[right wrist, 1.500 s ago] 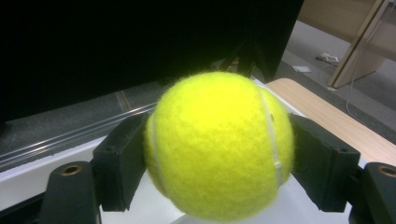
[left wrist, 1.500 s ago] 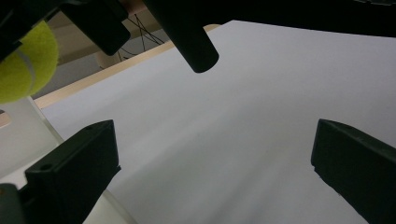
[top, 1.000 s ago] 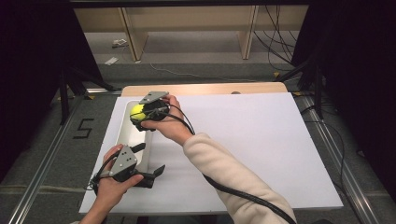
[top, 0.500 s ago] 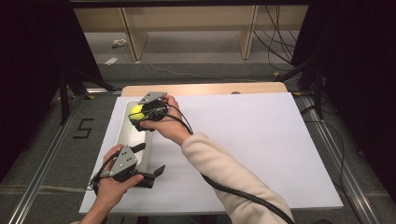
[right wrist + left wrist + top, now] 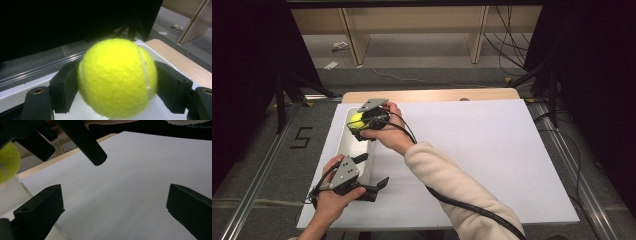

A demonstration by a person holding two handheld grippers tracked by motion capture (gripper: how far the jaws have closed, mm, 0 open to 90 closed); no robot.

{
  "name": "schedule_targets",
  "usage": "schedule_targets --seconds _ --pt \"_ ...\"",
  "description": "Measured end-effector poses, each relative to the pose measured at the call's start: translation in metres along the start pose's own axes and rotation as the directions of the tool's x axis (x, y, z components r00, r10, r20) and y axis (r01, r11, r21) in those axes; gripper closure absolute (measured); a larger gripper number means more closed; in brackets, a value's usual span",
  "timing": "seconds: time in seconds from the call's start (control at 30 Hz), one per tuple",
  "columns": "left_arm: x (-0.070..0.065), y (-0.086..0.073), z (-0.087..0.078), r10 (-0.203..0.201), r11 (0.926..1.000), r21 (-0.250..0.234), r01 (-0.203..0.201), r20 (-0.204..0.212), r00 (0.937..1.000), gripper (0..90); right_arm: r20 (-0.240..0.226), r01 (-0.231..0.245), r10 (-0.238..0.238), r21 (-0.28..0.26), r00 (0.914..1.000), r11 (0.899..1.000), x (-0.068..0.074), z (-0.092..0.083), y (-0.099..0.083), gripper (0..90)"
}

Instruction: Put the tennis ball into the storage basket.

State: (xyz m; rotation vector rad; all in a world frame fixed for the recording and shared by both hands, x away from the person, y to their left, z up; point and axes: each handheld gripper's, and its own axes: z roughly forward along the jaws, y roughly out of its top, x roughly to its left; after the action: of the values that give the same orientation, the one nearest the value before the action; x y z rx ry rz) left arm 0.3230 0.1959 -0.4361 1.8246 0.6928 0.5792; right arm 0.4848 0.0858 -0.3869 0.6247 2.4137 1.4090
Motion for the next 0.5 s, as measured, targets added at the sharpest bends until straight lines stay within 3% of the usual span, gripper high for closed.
schedule_targets --seconds 0.5 --pt "-0.0002 -0.0002 0.0001 0.001 1.0000 0.002 -0.001 0.002 1.0000 0.7 -0.003 -0.003 0.003 0.008 1.0000 1.000 0.0013 0.0051 0.0008 25.9"
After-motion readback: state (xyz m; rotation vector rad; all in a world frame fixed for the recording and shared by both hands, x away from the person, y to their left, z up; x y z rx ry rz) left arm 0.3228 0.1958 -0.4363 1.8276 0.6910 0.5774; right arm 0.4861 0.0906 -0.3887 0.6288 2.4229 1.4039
